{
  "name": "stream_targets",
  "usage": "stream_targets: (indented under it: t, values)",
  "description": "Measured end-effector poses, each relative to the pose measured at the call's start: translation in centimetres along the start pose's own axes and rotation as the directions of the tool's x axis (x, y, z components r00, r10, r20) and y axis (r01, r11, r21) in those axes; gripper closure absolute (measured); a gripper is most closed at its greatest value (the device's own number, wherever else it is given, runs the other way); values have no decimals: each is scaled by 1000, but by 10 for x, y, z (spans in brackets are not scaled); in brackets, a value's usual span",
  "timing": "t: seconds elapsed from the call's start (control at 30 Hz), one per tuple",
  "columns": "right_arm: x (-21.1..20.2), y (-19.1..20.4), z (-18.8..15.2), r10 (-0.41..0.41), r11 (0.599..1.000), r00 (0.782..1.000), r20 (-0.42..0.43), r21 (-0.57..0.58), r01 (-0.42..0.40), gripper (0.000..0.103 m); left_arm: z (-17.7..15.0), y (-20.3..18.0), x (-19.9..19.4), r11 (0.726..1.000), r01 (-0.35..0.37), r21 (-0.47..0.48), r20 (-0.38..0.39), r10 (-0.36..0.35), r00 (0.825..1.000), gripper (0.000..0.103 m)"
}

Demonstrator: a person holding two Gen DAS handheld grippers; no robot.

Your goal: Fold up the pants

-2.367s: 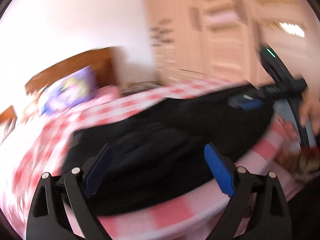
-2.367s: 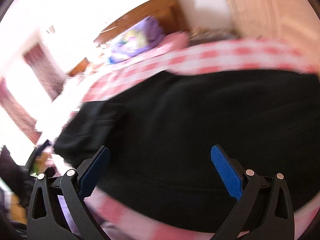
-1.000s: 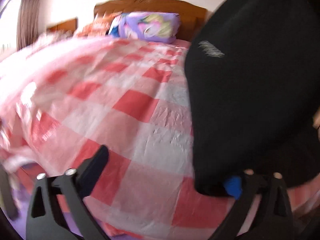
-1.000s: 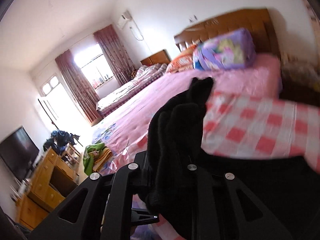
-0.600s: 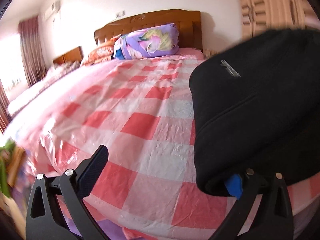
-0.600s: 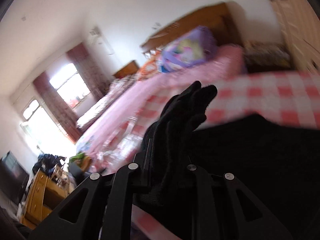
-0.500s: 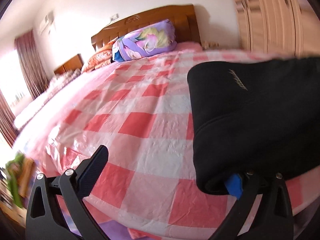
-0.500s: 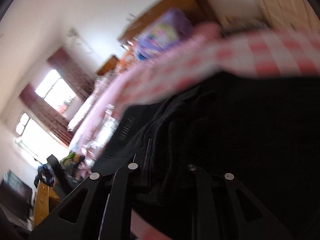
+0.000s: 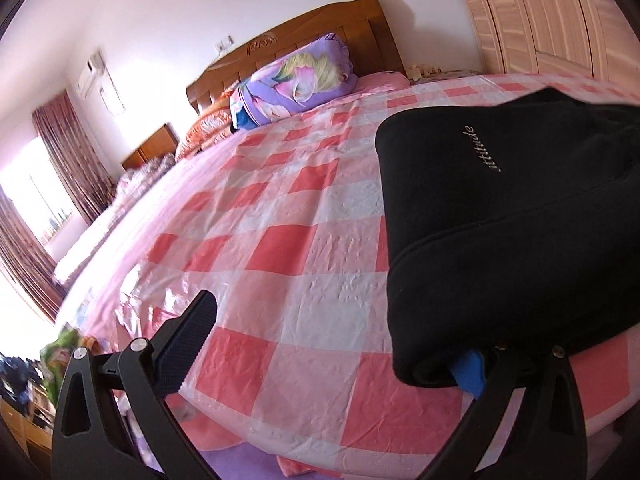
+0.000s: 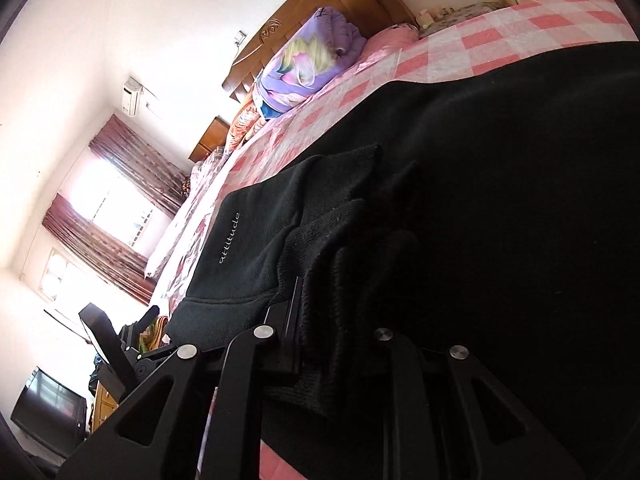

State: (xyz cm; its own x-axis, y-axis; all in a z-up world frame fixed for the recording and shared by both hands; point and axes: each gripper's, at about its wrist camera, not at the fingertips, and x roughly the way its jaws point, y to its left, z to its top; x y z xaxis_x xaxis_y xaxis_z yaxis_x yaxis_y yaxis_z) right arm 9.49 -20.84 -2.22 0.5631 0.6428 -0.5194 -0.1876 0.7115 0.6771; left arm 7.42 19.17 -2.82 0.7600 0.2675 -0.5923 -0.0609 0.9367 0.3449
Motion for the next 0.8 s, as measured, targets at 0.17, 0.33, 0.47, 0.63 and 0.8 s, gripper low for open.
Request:
stream_targets:
  t: [0.17, 0.33, 0.47, 0.63, 0.8]
  values:
    - [0, 4, -3, -10, 1000, 1000, 1, -8, 10, 85, -4, 11, 3, 993, 59, -99, -16, -61, 998, 1]
    - [0, -6, -7, 3, 1000, 1000, 4, 17, -3, 86, -5, 7, -1, 997, 53, -60, -6, -54, 999, 1]
    - [-4, -3, -7, -19, 1000, 1000, 24, 16, 18, 86, -6, 5, -10, 998, 61, -15, 16, -61, 998, 2]
    - [-7, 0, -11, -30, 1000, 999, 37, 5, 30, 86, -14, 9, -21, 998, 61, 29, 40, -62, 997, 1]
    - [-19, 12, -15, -64, 997, 996, 68, -47, 67, 86, -15, 15, -17, 995, 94, -14, 31, -93, 995, 1]
